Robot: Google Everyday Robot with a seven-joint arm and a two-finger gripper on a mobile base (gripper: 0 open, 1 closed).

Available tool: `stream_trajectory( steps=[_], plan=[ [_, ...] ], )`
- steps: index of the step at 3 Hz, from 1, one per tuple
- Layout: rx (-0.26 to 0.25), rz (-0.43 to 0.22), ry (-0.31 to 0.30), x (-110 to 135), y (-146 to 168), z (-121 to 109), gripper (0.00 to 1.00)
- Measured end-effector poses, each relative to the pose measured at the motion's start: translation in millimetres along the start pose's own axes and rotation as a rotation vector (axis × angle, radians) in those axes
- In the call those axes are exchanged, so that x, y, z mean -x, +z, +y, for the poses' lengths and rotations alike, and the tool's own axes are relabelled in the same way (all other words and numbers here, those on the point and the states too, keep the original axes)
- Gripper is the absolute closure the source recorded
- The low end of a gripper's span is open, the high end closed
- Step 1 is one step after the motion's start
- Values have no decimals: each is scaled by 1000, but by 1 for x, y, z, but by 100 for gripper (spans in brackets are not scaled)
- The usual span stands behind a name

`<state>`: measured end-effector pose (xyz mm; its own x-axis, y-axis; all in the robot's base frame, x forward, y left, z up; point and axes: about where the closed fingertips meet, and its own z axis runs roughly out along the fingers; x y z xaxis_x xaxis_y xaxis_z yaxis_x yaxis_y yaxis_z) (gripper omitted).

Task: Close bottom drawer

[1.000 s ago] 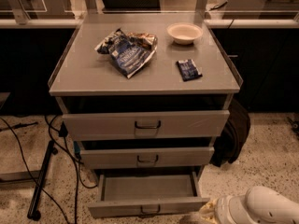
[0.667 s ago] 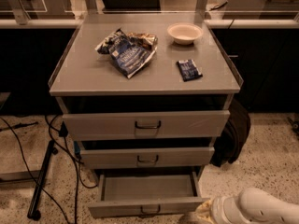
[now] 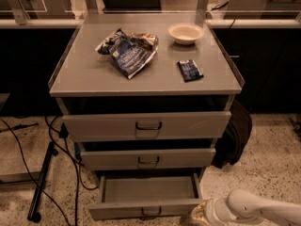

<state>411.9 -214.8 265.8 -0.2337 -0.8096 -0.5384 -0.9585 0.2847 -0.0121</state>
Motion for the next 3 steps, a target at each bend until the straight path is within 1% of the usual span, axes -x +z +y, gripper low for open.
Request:
stream_trajectory(
  steps=[1, 2, 3],
  plan=[
    [0, 0, 0, 0, 0, 0, 100],
    [-1, 17, -18, -8, 14, -3, 100],
    [-1, 17, -23, -21, 35, -8, 100]
  ],
)
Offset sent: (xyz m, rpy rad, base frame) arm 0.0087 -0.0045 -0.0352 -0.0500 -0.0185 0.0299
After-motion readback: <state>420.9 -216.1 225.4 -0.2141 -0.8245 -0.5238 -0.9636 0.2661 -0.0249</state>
